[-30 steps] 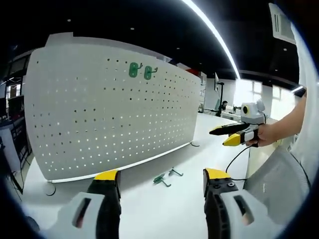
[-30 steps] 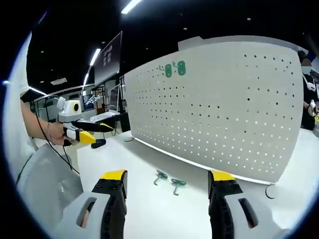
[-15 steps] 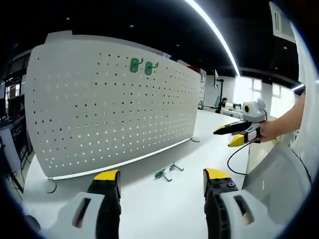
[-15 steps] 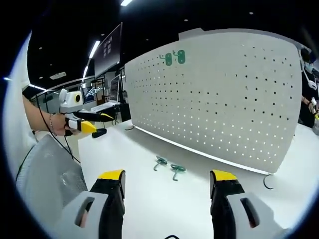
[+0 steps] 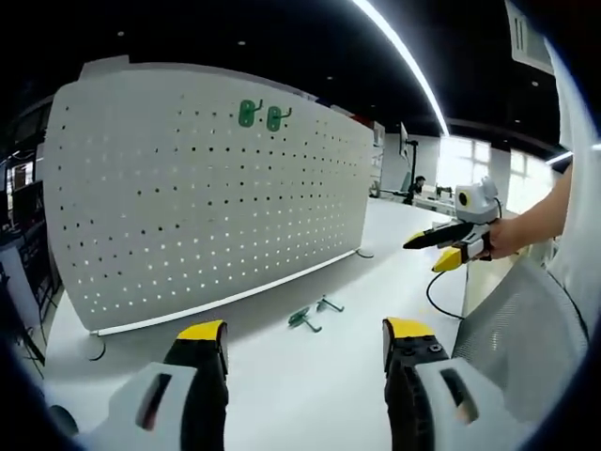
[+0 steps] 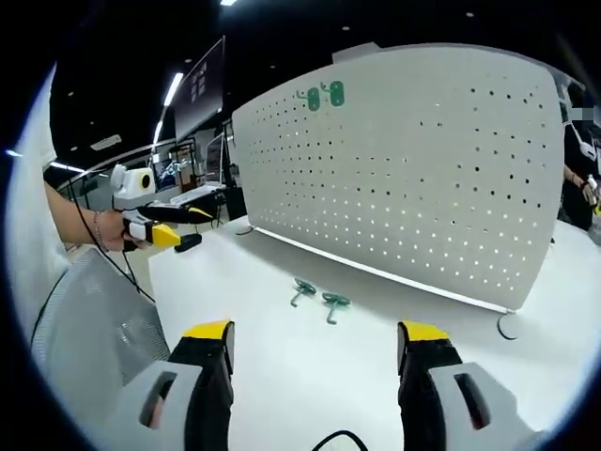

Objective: Insert the hook assembly into the mounting plate slot until the hook locks in place.

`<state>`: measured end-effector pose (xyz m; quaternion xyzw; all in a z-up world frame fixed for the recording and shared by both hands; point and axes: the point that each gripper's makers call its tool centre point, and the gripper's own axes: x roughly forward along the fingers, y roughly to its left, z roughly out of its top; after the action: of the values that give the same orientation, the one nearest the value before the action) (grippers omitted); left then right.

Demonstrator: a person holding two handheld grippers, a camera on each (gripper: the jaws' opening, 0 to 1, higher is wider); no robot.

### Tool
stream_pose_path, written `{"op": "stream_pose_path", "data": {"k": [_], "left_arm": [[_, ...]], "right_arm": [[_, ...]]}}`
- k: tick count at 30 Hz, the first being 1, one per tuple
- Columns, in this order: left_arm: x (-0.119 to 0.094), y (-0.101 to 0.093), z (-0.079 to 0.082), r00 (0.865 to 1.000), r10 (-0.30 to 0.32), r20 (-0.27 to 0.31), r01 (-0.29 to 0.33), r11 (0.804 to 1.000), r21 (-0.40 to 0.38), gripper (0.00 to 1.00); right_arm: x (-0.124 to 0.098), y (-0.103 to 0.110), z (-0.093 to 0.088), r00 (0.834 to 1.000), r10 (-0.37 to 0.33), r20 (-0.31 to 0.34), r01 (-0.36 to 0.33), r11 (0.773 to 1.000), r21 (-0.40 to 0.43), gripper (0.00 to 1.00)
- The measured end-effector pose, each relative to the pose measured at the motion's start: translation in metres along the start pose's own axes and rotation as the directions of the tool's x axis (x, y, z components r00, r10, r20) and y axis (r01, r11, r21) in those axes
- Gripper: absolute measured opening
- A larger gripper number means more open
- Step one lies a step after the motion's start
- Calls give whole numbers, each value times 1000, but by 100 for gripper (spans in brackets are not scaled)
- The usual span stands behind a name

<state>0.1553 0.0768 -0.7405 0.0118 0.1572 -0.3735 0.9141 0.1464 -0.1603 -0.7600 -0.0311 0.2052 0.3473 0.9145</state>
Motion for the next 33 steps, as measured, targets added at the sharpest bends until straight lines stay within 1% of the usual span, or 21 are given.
{"op": "stream_pose_path", "data": {"k": [8,11,14,18,20,21,22,23,28,30,31,33], "left_arm": [[6,-4,0,1000,-14,-15,14,1000,19,69],[11,-4,0,999,-26,-38,28,999,42,69],[17,-4,2,998,-38,-47,41,998,53,69],[27,-5,0,993,-70,-95,78,994,82,69],[31,-5,1,991,-80,-104,89,992,87,69],[33,-5,1,990,-84,-114,95,991,93,69],[36,-6,-1,986,-92,-139,109,987,122,69],[38,-7,-1,984,-98,-150,119,983,138,69],[48,-9,-2,974,-128,-185,158,975,155,69],[51,-10,-3,968,-139,-207,175,971,166,69],[53,-9,-6,963,-140,-229,183,966,181,68],[55,-9,-7,958,-146,-245,196,962,192,68]], "right_arm": [[0,-1,-1,1000,-1,-4,1,1000,-3,69],[1,0,-1,1000,4,-9,-4,1000,-6,69],[1,0,-1,1000,5,-10,-5,1000,-6,69],[2,1,-2,1000,8,-16,-8,1000,-7,69],[1,1,-2,1000,9,-15,-9,1000,-5,69],[1,2,-2,1000,10,-16,-10,1000,-6,69],[1,2,-2,1000,10,-18,-10,1000,-5,69],[1,2,-2,1000,10,-19,-10,1000,-5,69],[1,2,-3,1000,11,-22,-11,1000,-9,69],[1,2,-3,1000,12,-26,-12,1000,-9,69],[1,3,-4,1000,13,-28,-13,1000,-9,69],[1,3,-4,1000,13,-29,-14,1000,-9,69]]}}
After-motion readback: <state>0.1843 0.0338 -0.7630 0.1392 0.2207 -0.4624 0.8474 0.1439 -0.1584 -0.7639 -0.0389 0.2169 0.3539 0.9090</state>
